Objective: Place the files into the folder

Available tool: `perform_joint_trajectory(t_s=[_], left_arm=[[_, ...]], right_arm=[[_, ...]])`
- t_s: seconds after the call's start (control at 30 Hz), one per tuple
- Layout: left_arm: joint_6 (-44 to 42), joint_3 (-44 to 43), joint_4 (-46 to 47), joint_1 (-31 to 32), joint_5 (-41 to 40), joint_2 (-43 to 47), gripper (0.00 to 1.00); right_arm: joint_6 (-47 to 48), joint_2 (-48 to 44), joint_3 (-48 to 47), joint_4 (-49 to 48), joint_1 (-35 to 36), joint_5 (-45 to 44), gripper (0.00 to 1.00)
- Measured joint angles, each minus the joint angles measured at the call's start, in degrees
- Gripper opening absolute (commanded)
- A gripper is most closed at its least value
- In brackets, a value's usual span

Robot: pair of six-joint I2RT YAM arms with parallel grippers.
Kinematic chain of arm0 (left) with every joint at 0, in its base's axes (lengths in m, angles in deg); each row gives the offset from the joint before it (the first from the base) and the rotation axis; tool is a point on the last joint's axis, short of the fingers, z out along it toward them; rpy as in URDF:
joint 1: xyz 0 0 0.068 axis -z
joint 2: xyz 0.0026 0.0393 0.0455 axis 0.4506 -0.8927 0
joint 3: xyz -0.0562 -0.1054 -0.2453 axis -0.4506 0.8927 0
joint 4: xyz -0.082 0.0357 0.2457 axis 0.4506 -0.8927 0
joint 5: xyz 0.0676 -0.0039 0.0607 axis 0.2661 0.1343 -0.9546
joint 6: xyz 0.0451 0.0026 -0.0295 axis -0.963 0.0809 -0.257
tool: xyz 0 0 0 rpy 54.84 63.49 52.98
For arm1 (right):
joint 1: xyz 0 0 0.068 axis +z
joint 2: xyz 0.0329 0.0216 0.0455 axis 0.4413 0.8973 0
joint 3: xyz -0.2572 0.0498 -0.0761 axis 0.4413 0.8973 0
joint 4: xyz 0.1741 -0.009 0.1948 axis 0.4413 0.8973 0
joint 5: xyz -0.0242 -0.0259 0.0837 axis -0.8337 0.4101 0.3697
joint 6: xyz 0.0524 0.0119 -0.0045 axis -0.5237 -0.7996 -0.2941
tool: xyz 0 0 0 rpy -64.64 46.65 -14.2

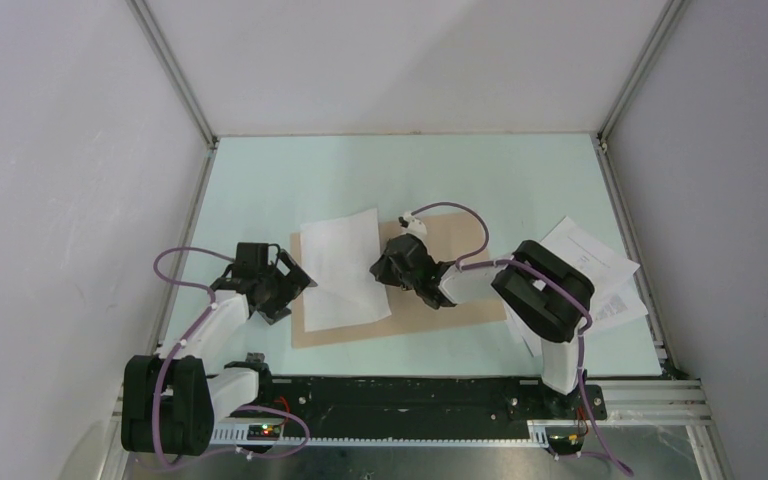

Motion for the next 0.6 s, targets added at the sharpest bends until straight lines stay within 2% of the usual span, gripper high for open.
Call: perform_joint_trajectory(t_s=[0.6], left_arm=[[0.00,0.00,0.02,0.02,0.02,-0.02,1.00]], right_arm=[[-0.61,1.14,-0.11,-1.16,1.68,0.63,0.00]])
